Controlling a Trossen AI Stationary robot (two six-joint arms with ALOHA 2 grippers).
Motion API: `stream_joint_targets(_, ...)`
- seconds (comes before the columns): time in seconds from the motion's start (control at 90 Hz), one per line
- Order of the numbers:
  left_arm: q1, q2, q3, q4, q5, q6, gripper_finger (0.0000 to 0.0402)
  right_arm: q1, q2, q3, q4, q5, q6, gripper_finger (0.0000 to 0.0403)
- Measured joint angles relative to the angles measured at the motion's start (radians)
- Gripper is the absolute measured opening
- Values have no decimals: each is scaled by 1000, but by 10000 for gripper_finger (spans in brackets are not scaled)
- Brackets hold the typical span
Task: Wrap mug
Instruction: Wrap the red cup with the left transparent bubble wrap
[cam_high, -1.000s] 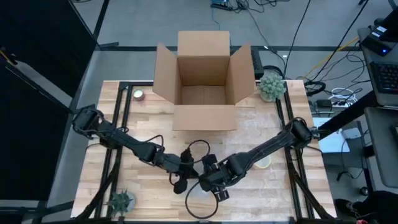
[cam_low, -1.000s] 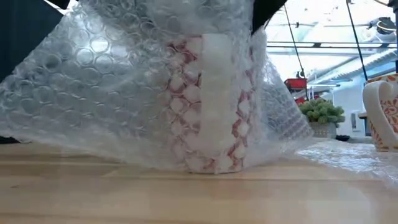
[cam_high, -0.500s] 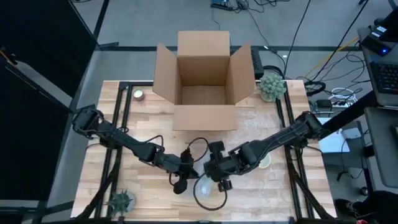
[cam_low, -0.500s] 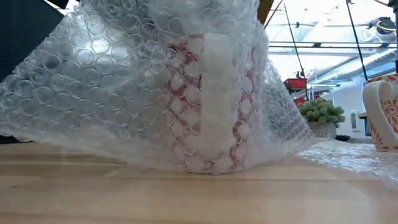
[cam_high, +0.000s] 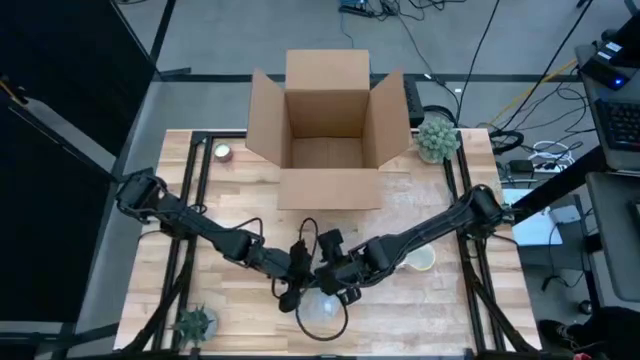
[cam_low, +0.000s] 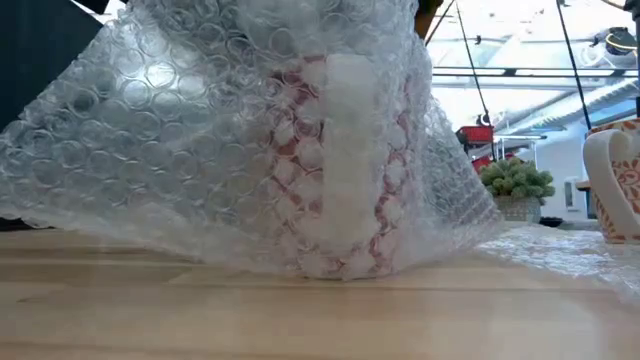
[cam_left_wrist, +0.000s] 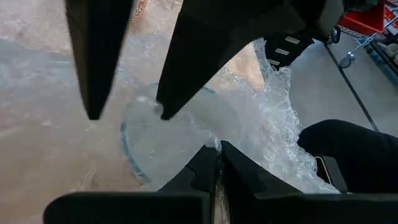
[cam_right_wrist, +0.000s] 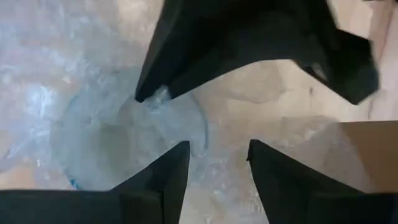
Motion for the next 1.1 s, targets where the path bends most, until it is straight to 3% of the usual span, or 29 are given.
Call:
stream_joint_targets(0.267,0,0,0,3,0,2,2,4,0,0,-7,-19,-33,9)
stream_joint_targets(0.833,1,0,0,6,0,-1,2,25,-71,0,-59,-54,24,0)
stream_joint_targets(1.1,1,0,0,-1,0,-2,2,38,-90,-1,-69,-130,98,1)
